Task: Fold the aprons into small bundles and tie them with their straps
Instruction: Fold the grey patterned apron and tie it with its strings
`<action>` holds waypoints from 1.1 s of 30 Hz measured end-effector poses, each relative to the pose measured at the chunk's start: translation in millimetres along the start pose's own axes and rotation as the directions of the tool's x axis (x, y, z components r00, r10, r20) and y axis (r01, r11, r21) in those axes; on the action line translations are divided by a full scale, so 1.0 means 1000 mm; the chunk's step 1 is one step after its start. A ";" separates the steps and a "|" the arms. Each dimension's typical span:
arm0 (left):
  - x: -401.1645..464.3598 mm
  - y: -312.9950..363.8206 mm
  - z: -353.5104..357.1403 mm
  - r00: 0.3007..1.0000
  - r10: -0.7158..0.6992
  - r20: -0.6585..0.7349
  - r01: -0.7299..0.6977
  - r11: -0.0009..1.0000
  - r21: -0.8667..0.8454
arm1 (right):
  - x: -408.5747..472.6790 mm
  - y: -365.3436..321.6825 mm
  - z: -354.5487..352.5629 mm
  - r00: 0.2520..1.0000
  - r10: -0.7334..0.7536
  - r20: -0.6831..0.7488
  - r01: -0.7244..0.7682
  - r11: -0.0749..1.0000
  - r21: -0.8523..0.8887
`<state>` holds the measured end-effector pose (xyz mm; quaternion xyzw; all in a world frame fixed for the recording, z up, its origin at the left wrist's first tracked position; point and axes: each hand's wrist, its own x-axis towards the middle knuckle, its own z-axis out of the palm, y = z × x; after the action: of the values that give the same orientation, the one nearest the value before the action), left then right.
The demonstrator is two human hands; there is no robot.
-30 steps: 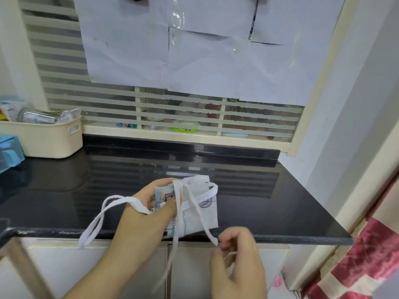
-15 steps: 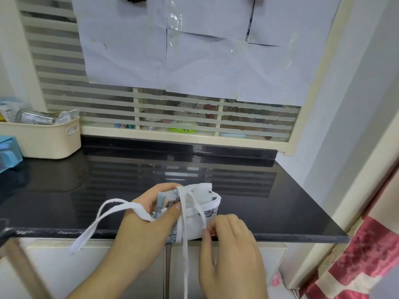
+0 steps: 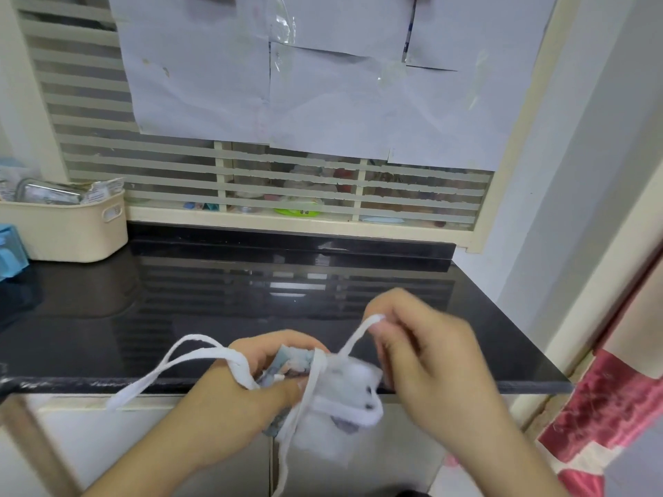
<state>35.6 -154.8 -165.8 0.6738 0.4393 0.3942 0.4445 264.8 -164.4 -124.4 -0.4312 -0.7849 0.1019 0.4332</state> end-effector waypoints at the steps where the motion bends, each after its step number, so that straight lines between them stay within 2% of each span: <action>1: 0.000 0.000 0.000 0.999 0.017 0.044 -0.016 1.000 -0.026 | 0.009 0.003 -0.009 1.000 0.020 -0.010 -0.020 0.999 0.046; 5: 0.004 -0.003 0.000 0.992 0.086 -0.088 -0.105 0.964 -0.246 | 0.025 0.021 -0.007 0.986 0.162 0.030 -0.164 0.964 0.210; 8: 0.004 0.003 0.002 0.994 0.023 -0.102 -0.072 0.860 -0.505 | 0.006 0.027 0.028 0.967 0.222 0.129 -0.252 0.917 0.310; 12: 0.007 -0.001 0.012 0.962 -0.150 -0.228 -0.008 0.819 -0.574 | -0.027 0.032 0.078 0.853 0.448 0.267 -0.503 0.842 0.195; 15: 0.011 -0.013 0.017 0.894 -0.289 -0.341 0.017 0.784 -0.620 | -0.040 0.030 0.101 0.857 0.454 0.243 -0.503 0.839 0.206; 17: 0.014 -0.018 0.018 0.864 -0.339 -0.373 0.027 0.770 -0.637 | -0.043 0.027 0.109 0.891 0.411 0.194 -0.445 0.875 0.192; 21: 0.024 -0.016 0.017 0.810 -0.370 -0.454 0.008 0.782 -0.623 | -0.042 0.025 0.106 0.952 0.278 0.131 -0.277 0.960 -0.022; 24: 0.032 -0.016 0.012 0.787 -0.361 -0.501 -0.005 0.807 -0.591 | -0.033 0.027 0.100 0.971 0.219 0.093 -0.219 0.976 -0.014; 27: 0.042 -0.020 0.010 0.774 -0.338 -0.535 -0.013 0.837 -0.547 | -0.019 0.030 0.096 0.971 0.218 0.100 -0.222 0.975 0.030; 30: 0.051 -0.022 0.010 0.760 -0.336 -0.556 -0.029 0.837 -0.546 | -0.003 0.032 0.102 0.942 0.322 0.096 -0.334 0.925 0.179; 33: 0.058 -0.021 0.010 0.761 -0.366 -0.536 -0.036 0.801 -0.598 | 0.007 0.030 0.110 0.912 0.386 0.139 -0.409 0.881 0.236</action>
<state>57.6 -97.7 -180.7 0.2925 0.4821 0.6661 0.4883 195.6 -117.2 -202.5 -0.5176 -0.6775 0.3096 0.4210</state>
